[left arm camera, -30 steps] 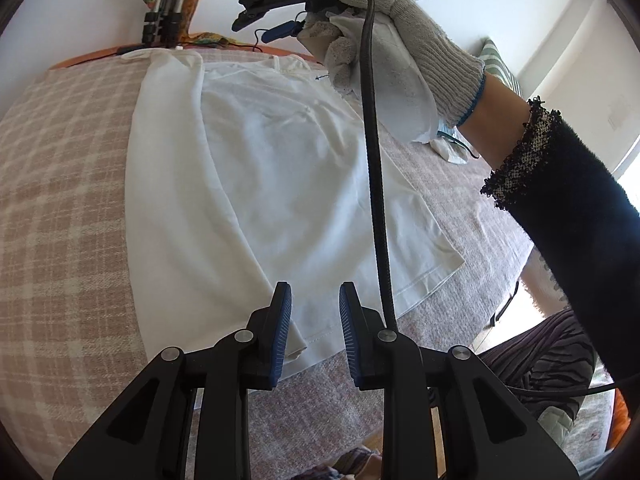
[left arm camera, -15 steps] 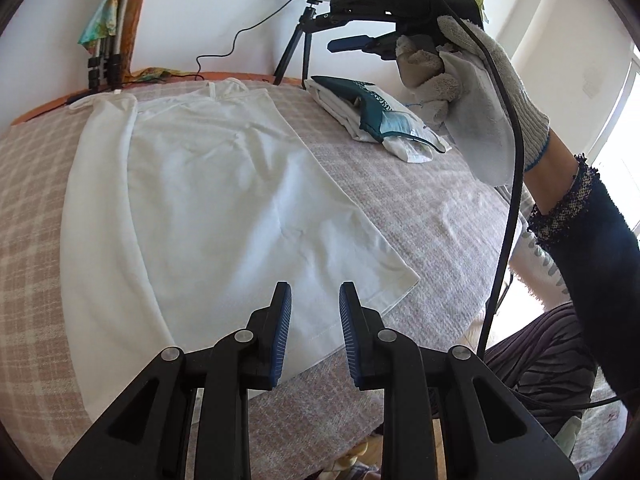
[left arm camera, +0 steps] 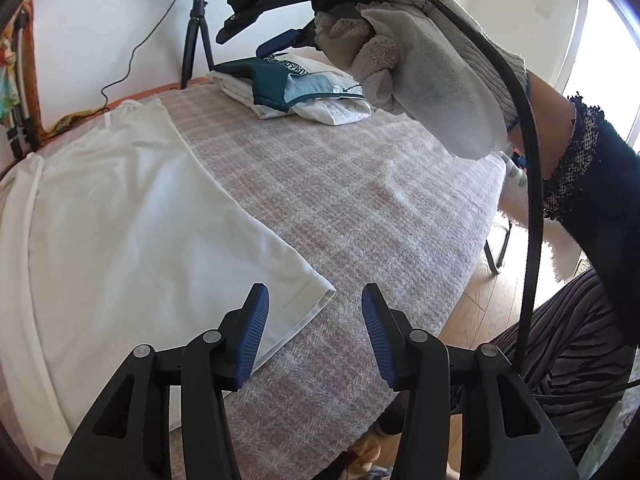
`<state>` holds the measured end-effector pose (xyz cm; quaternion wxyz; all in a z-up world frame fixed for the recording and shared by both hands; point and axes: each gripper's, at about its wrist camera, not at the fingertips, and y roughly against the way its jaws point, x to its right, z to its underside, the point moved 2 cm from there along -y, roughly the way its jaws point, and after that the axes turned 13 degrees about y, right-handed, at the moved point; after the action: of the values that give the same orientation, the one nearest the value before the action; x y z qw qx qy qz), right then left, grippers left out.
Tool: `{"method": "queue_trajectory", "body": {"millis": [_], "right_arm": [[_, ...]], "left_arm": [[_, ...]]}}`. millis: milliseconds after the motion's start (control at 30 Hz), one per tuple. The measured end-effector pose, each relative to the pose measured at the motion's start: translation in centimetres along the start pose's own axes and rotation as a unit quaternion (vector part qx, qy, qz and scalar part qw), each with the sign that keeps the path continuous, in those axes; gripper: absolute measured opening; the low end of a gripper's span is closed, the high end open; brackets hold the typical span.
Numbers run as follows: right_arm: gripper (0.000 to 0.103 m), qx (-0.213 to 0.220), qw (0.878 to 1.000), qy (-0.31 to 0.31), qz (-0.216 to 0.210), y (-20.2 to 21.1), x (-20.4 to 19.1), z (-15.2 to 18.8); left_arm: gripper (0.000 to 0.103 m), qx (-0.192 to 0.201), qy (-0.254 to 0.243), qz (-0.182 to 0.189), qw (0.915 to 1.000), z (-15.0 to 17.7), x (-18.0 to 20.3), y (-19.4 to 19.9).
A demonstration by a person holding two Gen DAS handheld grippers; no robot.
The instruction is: Fold small clothes
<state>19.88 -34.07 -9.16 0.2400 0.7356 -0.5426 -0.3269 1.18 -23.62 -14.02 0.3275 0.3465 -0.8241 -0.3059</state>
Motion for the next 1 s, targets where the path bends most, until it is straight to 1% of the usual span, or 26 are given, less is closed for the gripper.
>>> {"method": "queue_trajectory", "body": {"millis": [133,233,333,400,433,467,500,567,667,833,1000], "right_arm": [[0.052,-0.002,1.000,-0.015,-0.017,-1.0,0.4,0.0],[0.052,-0.004,1.000,-0.016,-0.024,-2.0,0.4,-0.3],[0.052,-0.008,0.999,-0.022,-0.027,-3.3,0.4,-0.6],[0.052,-0.013,0.999,-0.028,-0.030,-4.4,0.5,-0.8],[0.052,-0.015,0.999,-0.030,-0.030,-4.9,0.6,-0.8],[0.052,-0.017,0.999,-0.034,-0.030,-5.5,0.6,-0.9],[0.052,-0.018,0.998,-0.040,-0.033,-6.1,0.7,-0.9],[0.052,-0.024,0.998,-0.051,-0.042,-7.2,0.7,-1.0],[0.052,-0.029,0.998,-0.044,-0.042,-8.7,0.2,-1.3],[0.052,-0.037,0.997,-0.035,-0.050,-11.4,-0.5,-1.6],[0.052,-0.055,0.997,-0.028,-0.037,-14.3,-1.1,-1.9]], "left_arm": [[0.047,-0.009,-0.025,-0.024,0.9994,0.3,0.6,-1.8],[0.047,-0.005,-0.042,-0.052,0.9977,0.5,0.7,-2.6],[0.047,-0.002,-0.035,-0.062,0.9975,0.4,0.4,-3.0],[0.045,-0.001,-0.027,-0.060,0.9978,0.4,0.3,-3.1],[0.041,0.002,-0.024,-0.060,0.9979,0.3,0.2,-3.1],[0.028,0.004,-0.019,-0.057,0.9982,0.3,0.0,-3.0],[0.017,0.003,-0.010,-0.052,0.9986,0.3,-0.2,-3.0],[0.009,0.003,0.009,-0.044,0.9990,0.2,-1.1,-2.9],[0.006,0.003,0.033,-0.031,0.9990,0.2,-2.2,-2.3],[0.006,0.016,0.058,-0.019,0.9980,0.3,-3.5,-0.5],[0.006,0.028,0.074,-0.014,0.9968,0.1,-4.1,0.4]]}}
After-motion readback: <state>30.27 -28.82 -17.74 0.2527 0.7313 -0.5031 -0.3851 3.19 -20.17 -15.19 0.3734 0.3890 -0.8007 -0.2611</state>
